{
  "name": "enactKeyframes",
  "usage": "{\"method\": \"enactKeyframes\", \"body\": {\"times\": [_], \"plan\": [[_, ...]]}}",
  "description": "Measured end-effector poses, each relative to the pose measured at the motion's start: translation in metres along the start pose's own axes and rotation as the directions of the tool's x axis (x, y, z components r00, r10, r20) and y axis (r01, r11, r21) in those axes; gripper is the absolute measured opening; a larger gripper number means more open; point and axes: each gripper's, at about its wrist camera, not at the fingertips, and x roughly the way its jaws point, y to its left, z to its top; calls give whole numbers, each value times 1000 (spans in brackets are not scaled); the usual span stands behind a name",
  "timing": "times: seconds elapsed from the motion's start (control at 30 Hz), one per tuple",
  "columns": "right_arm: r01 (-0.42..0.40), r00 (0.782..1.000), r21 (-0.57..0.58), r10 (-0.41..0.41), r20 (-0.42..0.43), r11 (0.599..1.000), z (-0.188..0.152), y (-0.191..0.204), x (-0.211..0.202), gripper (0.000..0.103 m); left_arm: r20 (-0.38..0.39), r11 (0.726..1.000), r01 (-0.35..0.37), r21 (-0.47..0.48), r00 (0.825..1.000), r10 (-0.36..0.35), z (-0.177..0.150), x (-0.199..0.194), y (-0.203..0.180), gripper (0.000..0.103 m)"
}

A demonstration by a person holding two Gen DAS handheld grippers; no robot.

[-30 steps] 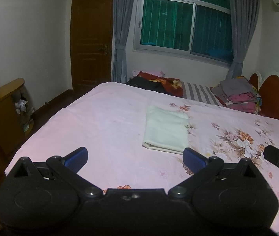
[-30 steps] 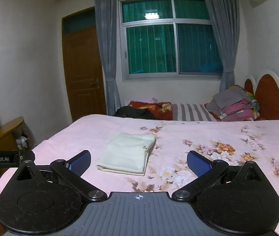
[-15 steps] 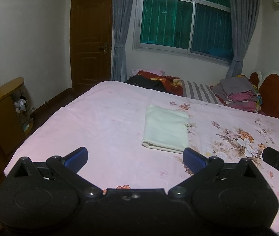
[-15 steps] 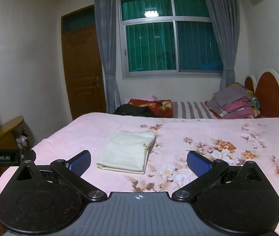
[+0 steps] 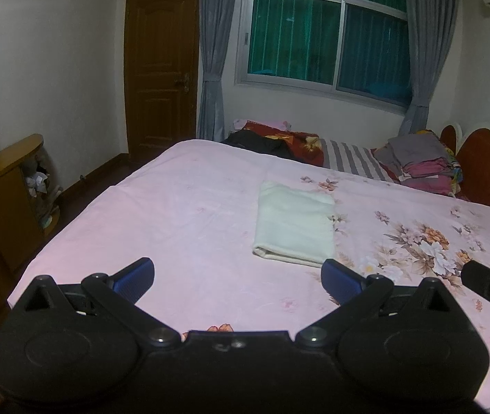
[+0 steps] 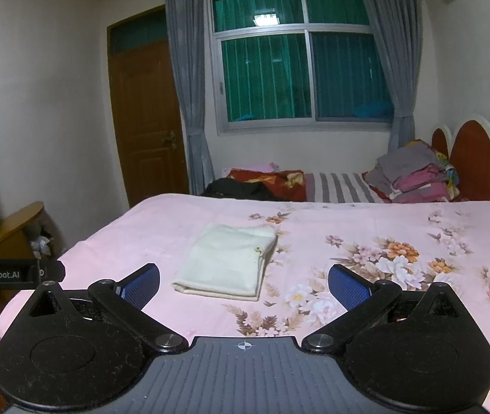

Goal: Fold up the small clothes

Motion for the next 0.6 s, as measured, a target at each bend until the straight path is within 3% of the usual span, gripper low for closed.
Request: {"method": "enactKeyframes", "body": {"times": [0.23, 0.5, 0.6], "plan": [[-3, 1000, 0, 3, -9, 1000, -2, 3, 5, 103, -3, 1000, 0, 6, 1000, 0, 1, 4, 2, 103], [4, 1000, 9, -4, -29, 1000, -4, -1, 16, 103, -11, 998, 52, 40, 999, -52, 3, 23, -1, 98], [19, 999, 18, -18, -51, 1000, -7, -7, 27, 103, -15, 997, 42, 64, 999, -41, 4, 41, -7, 103]]}}
